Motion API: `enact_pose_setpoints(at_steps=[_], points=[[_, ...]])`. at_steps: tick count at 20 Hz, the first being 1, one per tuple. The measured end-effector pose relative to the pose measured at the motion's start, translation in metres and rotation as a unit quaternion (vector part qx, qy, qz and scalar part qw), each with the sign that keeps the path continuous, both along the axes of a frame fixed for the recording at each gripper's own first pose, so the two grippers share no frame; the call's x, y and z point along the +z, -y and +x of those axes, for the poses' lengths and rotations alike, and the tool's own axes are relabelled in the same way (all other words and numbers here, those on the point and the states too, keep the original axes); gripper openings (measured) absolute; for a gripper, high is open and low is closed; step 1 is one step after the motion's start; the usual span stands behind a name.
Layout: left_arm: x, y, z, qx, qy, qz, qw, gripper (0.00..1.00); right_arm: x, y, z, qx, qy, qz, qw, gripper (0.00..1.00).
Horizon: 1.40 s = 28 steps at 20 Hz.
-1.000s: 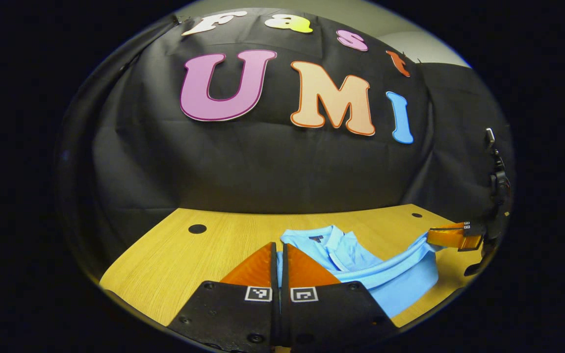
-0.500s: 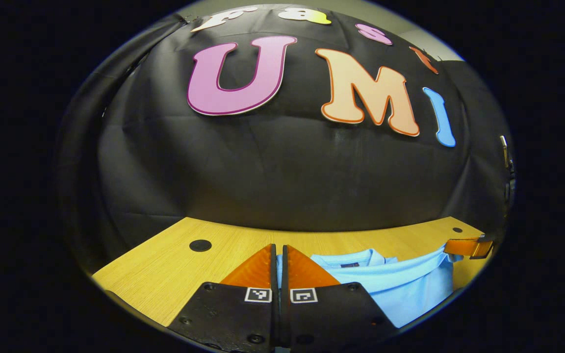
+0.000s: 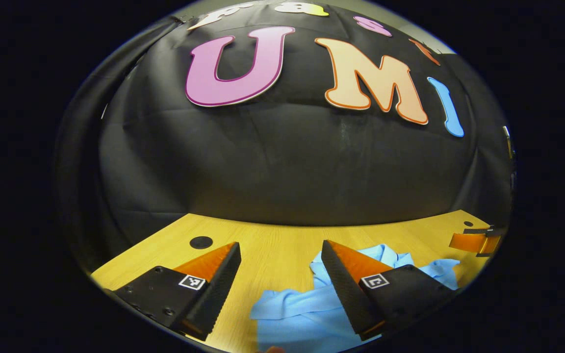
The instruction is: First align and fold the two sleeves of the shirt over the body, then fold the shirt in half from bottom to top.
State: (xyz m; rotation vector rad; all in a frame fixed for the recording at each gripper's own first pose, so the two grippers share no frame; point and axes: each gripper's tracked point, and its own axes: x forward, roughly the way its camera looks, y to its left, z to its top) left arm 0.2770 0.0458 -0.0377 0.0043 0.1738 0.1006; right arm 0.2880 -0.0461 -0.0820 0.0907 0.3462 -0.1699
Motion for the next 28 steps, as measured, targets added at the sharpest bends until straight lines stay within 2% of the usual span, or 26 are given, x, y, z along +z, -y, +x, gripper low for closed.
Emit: enact_pose_setpoints(at_steps=[1,2,8,11,12,13,17,19,24,28], points=[[0.008,-0.001,-0.009,-0.002,0.008,-0.003,1.0,0.98,0.011,-0.001,-0.007,0.005,0.01,-0.008,1.0,0.94],[0.018,-0.001,-0.02,-0.006,0.016,-0.003,1.0,0.97,0.023,-0.004,-0.017,0.011,0.022,-0.016,1.0,0.98],[0.064,-0.008,-0.115,-0.035,0.071,0.034,0.996,0.97,0.055,-0.026,-0.11,0.057,0.054,-0.035,0.996,0.98],[0.062,-0.003,-0.171,-0.053,0.077,0.029,0.995,0.96,0.053,-0.043,-0.162,0.08,0.061,-0.016,0.995,0.98],[0.061,-0.002,-0.188,-0.057,0.08,0.031,0.995,0.96,0.053,-0.045,-0.176,0.081,0.068,-0.017,0.994,0.94],[0.058,-0.002,-0.204,-0.059,0.081,0.036,0.994,0.96,0.053,-0.046,-0.189,0.081,0.075,-0.02,0.994,0.98],[0.054,-0.003,-0.249,-0.054,0.092,0.035,0.994,0.96,0.035,-0.052,-0.233,0.087,0.088,-0.007,0.992,0.97],[0.054,0.006,-0.261,-0.064,0.094,0.022,0.993,0.96,0.028,-0.052,-0.245,0.089,0.086,0.003,0.992,0.98],[0.045,0.019,-0.274,-0.081,0.091,0.031,0.992,0.97,0.035,-0.049,-0.253,0.088,0.094,-0.025,0.991,0.98],[0.031,0.038,-0.278,-0.109,0.066,0.026,0.991,0.97,0.039,-0.054,-0.257,0.091,0.108,-0.018,0.99,0.98]])
